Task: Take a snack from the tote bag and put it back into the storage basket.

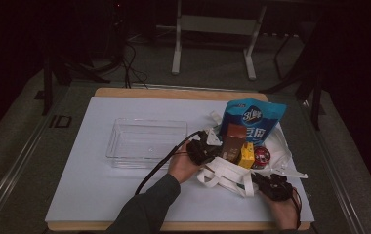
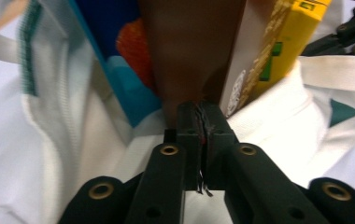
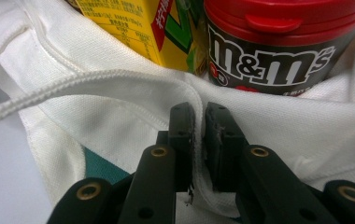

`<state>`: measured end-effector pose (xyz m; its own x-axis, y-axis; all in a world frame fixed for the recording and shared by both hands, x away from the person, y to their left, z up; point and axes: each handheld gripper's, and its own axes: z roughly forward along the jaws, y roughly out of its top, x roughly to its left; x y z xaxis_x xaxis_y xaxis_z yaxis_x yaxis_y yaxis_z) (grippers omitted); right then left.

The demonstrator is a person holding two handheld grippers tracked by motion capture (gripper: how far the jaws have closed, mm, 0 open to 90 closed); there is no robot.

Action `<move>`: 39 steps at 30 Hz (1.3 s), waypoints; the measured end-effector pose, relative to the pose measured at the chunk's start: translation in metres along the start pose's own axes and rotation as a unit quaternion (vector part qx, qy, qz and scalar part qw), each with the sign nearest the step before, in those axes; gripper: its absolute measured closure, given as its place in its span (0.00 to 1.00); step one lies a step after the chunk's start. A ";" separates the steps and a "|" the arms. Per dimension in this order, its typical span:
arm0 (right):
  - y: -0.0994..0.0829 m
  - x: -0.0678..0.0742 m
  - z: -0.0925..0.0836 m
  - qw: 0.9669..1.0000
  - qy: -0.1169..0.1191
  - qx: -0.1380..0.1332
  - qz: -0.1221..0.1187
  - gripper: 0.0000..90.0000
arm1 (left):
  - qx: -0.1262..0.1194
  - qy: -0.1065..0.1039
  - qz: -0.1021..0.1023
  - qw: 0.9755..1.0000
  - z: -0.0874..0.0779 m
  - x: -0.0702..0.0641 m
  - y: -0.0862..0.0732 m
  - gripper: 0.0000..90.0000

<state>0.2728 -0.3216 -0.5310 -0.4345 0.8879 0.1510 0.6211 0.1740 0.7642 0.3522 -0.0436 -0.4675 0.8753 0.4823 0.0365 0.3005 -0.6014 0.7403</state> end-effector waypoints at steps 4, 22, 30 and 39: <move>0.000 0.000 0.000 1.000 0.001 0.000 -0.002 0.90 | -0.004 -0.015 0.010 1.000 0.001 -0.006 0.001 0.99; -0.001 0.000 0.000 1.000 0.005 -0.003 -0.005 0.88 | -0.047 -0.090 0.038 0.994 -0.030 0.028 0.015 0.64; 0.000 0.000 0.000 1.000 0.007 -0.001 -0.006 0.87 | -0.100 -0.120 0.023 0.987 -0.043 0.042 0.029 0.51; 0.000 -0.001 0.000 1.000 0.010 -0.002 -0.005 0.87 | -0.120 -0.128 0.033 0.984 -0.038 0.044 0.040 0.39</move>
<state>0.2730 -0.3224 -0.5314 -0.4529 0.8779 0.1556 0.6145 0.1810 0.7679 0.3888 -0.0222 -0.4112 0.9659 0.2523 -0.0584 0.1690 -0.4433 0.8803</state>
